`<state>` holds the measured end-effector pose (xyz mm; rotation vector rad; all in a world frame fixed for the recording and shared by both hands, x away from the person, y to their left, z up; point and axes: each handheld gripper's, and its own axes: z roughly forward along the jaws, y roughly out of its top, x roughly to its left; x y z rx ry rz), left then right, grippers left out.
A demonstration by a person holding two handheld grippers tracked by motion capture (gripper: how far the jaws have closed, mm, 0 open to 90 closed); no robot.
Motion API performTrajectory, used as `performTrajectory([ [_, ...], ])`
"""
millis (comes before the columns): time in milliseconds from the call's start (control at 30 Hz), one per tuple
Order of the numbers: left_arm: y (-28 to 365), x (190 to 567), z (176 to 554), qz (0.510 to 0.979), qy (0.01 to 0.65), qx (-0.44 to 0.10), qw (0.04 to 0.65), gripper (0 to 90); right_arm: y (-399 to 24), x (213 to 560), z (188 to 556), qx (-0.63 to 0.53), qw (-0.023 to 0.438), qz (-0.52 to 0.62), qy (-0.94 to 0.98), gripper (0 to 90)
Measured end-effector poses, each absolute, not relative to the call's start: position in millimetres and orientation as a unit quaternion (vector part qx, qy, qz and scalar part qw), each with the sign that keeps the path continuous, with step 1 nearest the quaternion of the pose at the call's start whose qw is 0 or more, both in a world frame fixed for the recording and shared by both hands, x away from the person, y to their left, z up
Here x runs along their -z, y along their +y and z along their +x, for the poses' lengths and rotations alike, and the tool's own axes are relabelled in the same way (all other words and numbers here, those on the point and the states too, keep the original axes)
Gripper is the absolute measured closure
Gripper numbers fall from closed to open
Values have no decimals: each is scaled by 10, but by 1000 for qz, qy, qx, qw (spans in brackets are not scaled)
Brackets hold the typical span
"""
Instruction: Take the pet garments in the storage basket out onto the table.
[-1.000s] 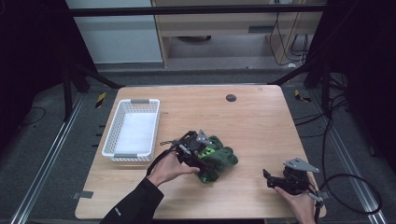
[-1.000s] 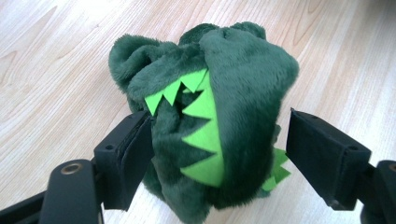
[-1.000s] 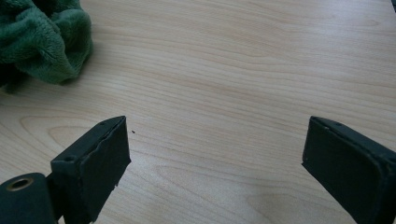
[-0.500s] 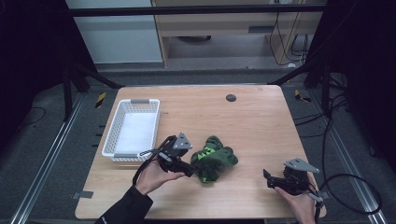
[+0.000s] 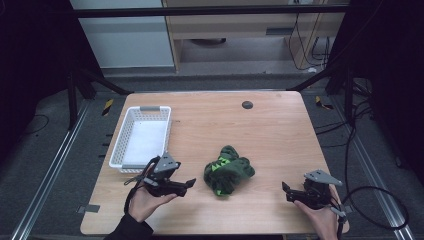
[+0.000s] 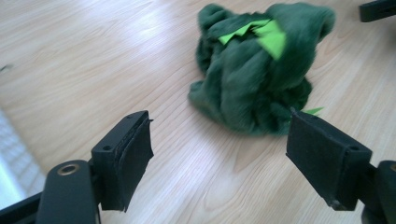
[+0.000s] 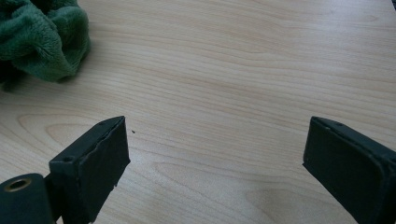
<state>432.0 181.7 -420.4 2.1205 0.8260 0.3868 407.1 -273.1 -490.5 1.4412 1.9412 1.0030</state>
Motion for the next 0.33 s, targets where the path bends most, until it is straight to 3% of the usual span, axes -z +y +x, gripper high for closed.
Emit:
performTrajectory([
  [333, 2238, 4459, 4172, 803, 392, -183, 409, 223, -2721, 4905, 4048, -371, 262, 529, 717, 63],
])
